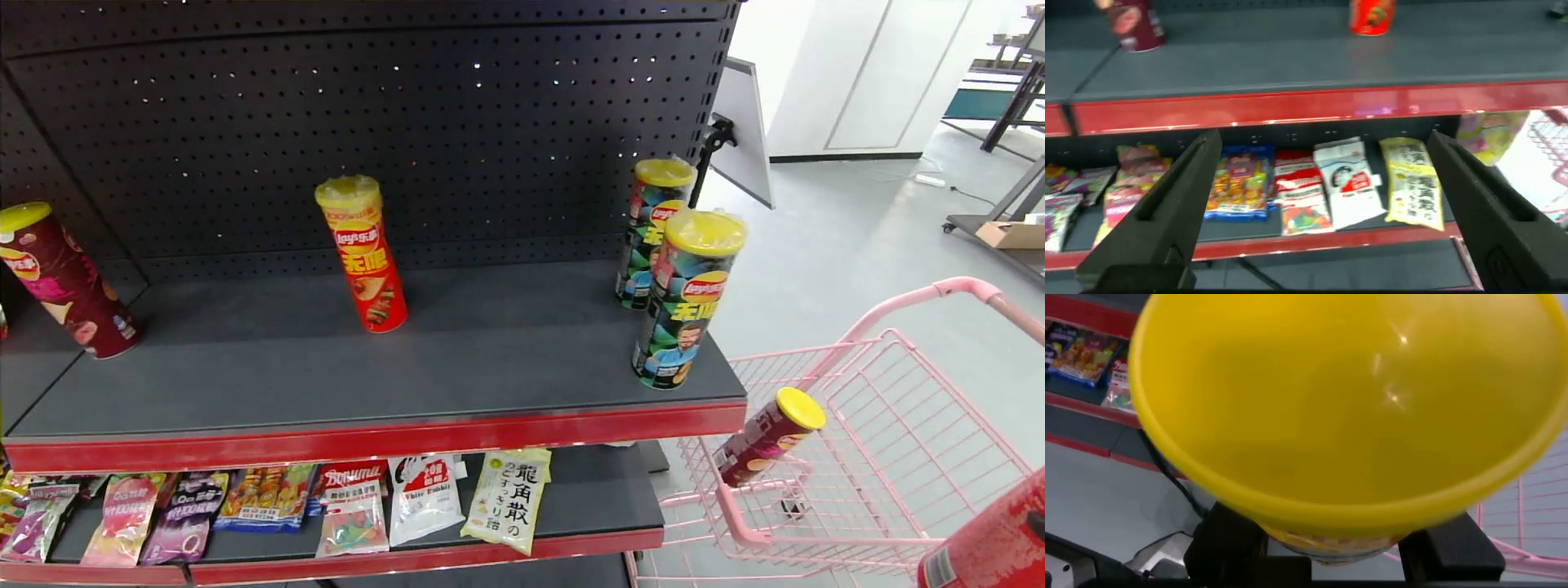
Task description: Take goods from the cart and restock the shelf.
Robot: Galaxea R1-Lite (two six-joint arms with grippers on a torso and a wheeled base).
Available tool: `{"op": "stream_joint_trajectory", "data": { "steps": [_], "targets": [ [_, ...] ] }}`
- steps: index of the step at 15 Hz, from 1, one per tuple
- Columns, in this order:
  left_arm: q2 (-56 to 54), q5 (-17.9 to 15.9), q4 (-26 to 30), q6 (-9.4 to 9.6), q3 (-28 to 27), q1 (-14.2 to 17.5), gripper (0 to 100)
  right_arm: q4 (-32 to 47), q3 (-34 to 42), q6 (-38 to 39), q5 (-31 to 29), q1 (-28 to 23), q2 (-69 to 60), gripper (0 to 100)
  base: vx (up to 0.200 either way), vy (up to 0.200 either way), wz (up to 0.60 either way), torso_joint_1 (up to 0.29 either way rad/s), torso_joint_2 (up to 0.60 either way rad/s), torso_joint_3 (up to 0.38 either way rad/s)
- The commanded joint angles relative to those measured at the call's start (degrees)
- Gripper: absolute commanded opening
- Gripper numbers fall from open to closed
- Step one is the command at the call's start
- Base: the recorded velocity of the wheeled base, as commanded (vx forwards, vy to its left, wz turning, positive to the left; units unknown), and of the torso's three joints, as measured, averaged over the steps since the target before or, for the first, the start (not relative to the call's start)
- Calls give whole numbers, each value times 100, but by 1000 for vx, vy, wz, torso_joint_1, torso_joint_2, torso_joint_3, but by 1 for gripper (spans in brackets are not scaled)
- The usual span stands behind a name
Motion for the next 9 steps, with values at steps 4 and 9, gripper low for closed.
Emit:
{"op": "stream_joint_trajectory", "data": {
  "steps": [4, 9],
  "targets": [
    [5, -3, -1, 2, 1, 1, 100, -95, 43, 14, 507, 89, -94, 0, 0, 200, 0, 1, 4, 1],
    [5, -3, -1, 2, 1, 1, 100, -104, 60, 14, 911, 546, -68, 0, 0, 200, 0, -1, 4, 5]
  ]
}}
